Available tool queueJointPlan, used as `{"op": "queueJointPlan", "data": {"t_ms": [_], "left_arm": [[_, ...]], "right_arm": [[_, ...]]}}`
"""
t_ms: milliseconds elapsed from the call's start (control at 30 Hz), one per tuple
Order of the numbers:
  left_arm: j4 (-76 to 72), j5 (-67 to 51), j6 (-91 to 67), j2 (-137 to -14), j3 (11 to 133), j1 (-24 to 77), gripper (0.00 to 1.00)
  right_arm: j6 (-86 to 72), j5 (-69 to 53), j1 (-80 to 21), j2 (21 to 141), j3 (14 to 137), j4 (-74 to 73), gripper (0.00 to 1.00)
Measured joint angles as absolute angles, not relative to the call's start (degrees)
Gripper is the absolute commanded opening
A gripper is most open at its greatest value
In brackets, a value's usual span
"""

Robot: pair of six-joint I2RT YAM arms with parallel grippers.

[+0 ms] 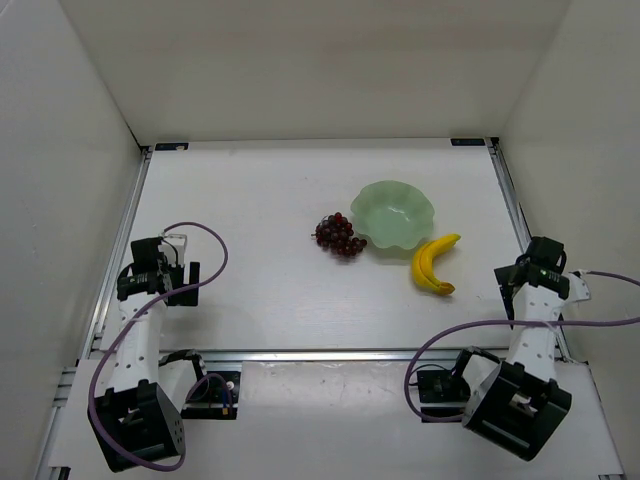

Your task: Place and organize the fake fruits in the fruit bowl

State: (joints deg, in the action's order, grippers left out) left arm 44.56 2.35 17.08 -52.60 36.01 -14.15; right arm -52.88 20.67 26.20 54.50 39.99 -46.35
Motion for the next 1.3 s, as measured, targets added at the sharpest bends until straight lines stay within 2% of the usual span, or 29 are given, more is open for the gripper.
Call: {"op": "queueJointPlan", "data": {"t_ms": [233,333,500,733,867,900,1000,1033,1167,1300], "left_arm": [[44.56,2.28,17.37,-52.60,35.88,-14.13,1.00],[44.56,2.28,17.52,-52.60,35.59,-14.09,1.00],[44.56,2.26,17.54,-52.62,35.44,-13.76,1.00],[44.56,2.33,17.54,-52.62,35.33,-13.74,1.00],[44.56,2.35,17.54,-52.62,35.33,-13.74,1.00],[44.56,2.35,17.54,-52.62,35.33,-13.74,1.00],[44.56,2.35,17.54,-52.62,35.31,-13.74,1.00],[44.56,2.35,17.54,-52.62,35.31,-13.74,1.00],[44.56,2.35,17.54,-52.62,35.29,-13.74,1.00],[44.56,2.35,17.54,-52.62,35.16,-13.74,1.00]], "right_arm": [[-43.44,15.46,22.11,55.68,42.22,-40.80,0.99],[-34.87,13.50,10.37,58.39,45.15,-36.60,0.99],[-23.14,9.45,-9.19,71.16,53.69,-32.03,0.99],[-20.47,9.74,-16.49,82.48,54.39,-32.58,0.97],[-20.91,11.57,-18.20,85.60,54.39,-34.22,0.72],[-21.17,11.90,-18.31,86.21,54.39,-34.63,0.56],[-22.31,12.91,-18.41,87.07,54.39,-35.20,0.15],[-22.83,13.41,-18.44,87.05,54.41,-35.27,0.10],[-25.63,17.63,-18.33,86.91,54.76,-37.47,0.02],[-29.10,23.46,-15.90,85.30,57.60,-42.54,0.00]]}}
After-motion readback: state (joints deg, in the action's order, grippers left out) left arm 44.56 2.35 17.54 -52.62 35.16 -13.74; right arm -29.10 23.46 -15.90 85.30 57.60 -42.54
